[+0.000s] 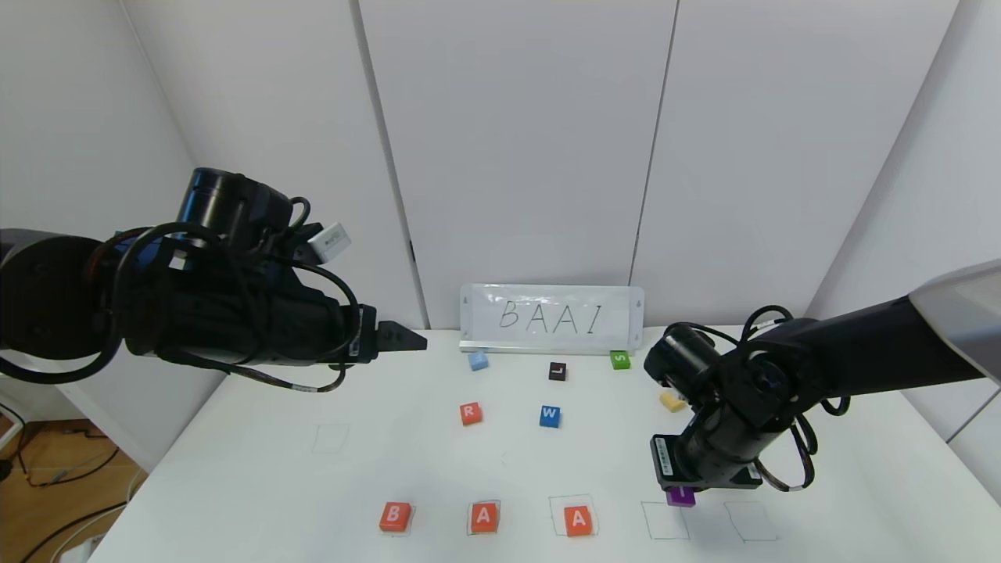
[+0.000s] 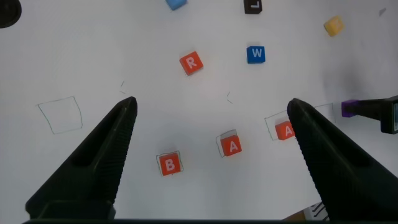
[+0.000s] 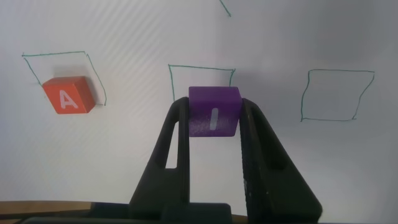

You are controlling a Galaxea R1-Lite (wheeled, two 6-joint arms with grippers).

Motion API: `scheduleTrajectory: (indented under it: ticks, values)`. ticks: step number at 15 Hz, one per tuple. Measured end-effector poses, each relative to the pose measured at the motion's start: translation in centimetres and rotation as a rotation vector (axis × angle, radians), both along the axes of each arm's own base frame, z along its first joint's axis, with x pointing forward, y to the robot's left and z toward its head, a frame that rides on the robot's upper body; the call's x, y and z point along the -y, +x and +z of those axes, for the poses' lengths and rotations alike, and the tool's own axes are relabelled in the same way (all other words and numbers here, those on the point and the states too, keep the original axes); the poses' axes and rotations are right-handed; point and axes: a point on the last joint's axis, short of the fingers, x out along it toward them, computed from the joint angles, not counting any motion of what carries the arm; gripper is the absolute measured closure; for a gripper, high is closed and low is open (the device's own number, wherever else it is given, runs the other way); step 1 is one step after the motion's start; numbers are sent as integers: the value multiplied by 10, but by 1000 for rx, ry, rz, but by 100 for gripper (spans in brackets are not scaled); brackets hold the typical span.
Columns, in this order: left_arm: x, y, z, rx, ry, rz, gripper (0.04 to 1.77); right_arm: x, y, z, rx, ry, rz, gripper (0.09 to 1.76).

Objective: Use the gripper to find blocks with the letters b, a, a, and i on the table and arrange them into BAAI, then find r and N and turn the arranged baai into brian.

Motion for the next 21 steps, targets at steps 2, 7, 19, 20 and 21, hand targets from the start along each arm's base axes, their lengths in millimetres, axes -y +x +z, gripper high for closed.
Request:
scheduleTrajectory:
  ticks: [2,7,19,20,21]
  values:
    - [0,0,0,-1,1,0,9,-5,-5,-1,-5,-7,30,131]
    - [1,1,-2,-5,1,-3,9,-9,-4,-8,19,1,58,131]
    - [2,3,-5,-16,5,-3,9,-11,-6,-29,-13,-17,65,131]
    - [2,3,-6,-18,5,-3,9,-12,-6,-30,-15,-19,67,131]
    - [2,4,-6,-19,5,-3,9,-12,-5,-31,-17,-20,68,131]
